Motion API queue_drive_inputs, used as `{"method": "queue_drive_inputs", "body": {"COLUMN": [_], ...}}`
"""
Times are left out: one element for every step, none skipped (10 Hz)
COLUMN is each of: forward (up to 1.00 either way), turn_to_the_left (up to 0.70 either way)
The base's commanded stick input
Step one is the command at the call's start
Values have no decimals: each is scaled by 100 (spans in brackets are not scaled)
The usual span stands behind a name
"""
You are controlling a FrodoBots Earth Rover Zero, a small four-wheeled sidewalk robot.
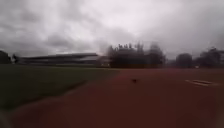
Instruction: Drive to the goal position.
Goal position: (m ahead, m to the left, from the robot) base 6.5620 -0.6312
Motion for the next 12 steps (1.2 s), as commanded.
{"method": "queue_drive_inputs", "body": {"forward": [70,70,70,70,70,70,70,70,70,70,70,70], "turn_to_the_left": [-1,-21,-35,-35,-22,-1,0,0,0,0,0,0]}}
